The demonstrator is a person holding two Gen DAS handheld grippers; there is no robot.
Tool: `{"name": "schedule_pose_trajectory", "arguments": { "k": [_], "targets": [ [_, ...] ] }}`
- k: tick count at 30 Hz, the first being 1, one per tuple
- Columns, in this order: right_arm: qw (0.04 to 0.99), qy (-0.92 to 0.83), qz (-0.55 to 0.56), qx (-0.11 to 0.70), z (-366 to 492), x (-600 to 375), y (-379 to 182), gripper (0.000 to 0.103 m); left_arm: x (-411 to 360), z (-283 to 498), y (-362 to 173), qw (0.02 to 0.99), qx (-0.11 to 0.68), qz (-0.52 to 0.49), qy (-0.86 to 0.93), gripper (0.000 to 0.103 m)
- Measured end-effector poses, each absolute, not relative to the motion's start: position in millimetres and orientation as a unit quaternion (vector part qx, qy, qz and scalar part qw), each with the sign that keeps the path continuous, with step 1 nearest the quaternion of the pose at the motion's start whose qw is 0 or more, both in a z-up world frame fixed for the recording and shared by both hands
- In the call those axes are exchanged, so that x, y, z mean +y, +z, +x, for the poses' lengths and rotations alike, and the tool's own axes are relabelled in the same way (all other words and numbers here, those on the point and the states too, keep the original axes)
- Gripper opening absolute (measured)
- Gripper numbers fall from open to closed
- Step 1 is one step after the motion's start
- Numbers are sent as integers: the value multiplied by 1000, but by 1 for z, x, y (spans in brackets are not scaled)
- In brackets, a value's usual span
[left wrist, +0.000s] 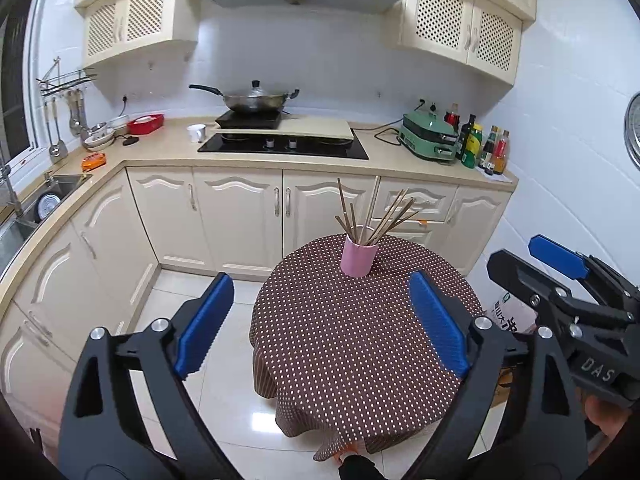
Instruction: Organize utensils
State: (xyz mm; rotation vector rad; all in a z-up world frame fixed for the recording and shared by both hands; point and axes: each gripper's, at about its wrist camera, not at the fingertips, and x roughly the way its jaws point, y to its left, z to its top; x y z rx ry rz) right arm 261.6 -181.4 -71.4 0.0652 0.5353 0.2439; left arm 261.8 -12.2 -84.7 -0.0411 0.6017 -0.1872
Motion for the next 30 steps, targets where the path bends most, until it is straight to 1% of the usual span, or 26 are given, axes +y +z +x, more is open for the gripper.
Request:
{"name": "schedule_pose_trajectory", "arguments": {
  "k": [5, 8, 12, 20, 30],
  "targets": [
    [961, 119, 30, 249, 236, -183, -62, 83, -16, 231, -73, 956, 282, -13, -79, 91],
    [964, 117, 35, 238, 226, -188, -58, 84, -21, 218, -70, 960, 273, -3, -68, 92],
    [968, 118, 25, 222, 216, -196, -56, 90, -31, 210, -69, 961, 272, 0, -55, 93],
    [970, 129, -3, 208, 210, -219, -49, 92, -54, 186, -59, 968, 248, -13, -28, 93],
    [970, 148, -5, 195, 202, -230, -45, 93, -70, 173, -47, 974, 227, -3, -1, 94]
  ]
}}
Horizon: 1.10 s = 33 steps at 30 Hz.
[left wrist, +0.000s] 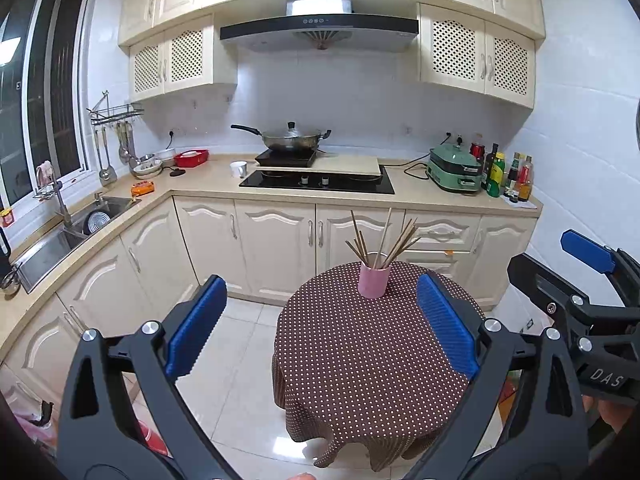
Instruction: Organize utensils
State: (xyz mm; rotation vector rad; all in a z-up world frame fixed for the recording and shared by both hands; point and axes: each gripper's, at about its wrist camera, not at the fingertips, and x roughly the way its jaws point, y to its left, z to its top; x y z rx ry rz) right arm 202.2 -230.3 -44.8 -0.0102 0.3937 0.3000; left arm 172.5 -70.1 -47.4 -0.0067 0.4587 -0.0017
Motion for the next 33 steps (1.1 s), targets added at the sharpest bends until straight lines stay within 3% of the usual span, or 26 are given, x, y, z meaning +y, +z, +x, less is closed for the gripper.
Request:
{"name": "schedule_pose_trajectory", "arguments": {
  "k": [33],
  "targets": [
    [978, 149, -16, 148, 179, -202, -23, 94, -33, 144, -25, 988, 153, -3, 21, 95]
  ]
}}
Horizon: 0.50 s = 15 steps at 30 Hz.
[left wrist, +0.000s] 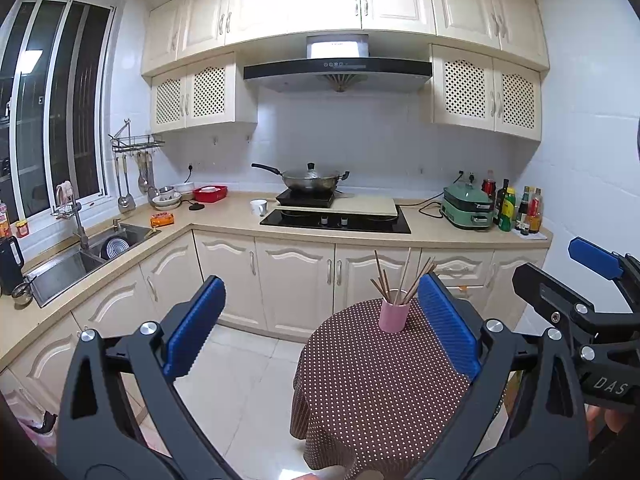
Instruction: Organize utensils
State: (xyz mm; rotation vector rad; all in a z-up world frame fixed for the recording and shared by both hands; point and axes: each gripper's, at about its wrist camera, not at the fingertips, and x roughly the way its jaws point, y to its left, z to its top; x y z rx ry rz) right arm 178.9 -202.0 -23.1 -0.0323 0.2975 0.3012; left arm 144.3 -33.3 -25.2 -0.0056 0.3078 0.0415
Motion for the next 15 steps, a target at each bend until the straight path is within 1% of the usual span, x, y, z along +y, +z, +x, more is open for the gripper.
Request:
{"name": "schedule_pose_trajectory", "arguments": {
  "k": [15],
  "targets": [
    [978, 147, -17, 145, 175, -199, -25, 94, -32, 142, -24, 989, 147, 0, 24, 95]
  ]
}}
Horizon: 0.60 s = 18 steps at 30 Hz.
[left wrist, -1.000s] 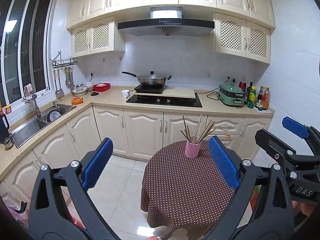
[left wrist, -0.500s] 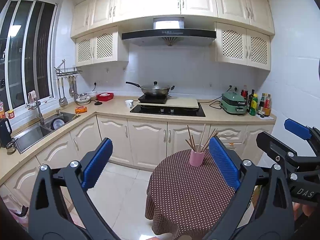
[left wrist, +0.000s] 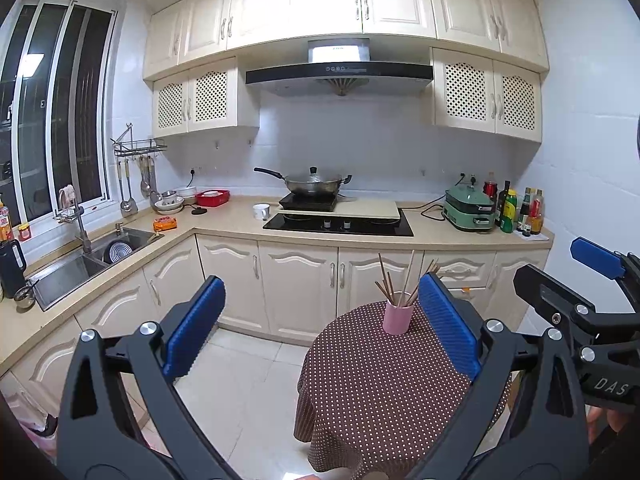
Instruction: Organize utensils
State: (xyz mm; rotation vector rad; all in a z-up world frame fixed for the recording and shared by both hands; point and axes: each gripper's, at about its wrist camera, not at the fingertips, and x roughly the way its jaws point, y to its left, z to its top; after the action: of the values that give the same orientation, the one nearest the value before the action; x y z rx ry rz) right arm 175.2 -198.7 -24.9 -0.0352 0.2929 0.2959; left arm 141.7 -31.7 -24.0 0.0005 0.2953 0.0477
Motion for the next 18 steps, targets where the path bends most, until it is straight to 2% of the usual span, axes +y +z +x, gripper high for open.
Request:
{"name": "schedule_pose_trajectory", "arguments": {
  "k": [18],
  "targets": [
    [979, 143, -17, 146, 171, -199, -23, 94, -33, 140, -24, 989, 147, 1, 24, 95]
  ]
}}
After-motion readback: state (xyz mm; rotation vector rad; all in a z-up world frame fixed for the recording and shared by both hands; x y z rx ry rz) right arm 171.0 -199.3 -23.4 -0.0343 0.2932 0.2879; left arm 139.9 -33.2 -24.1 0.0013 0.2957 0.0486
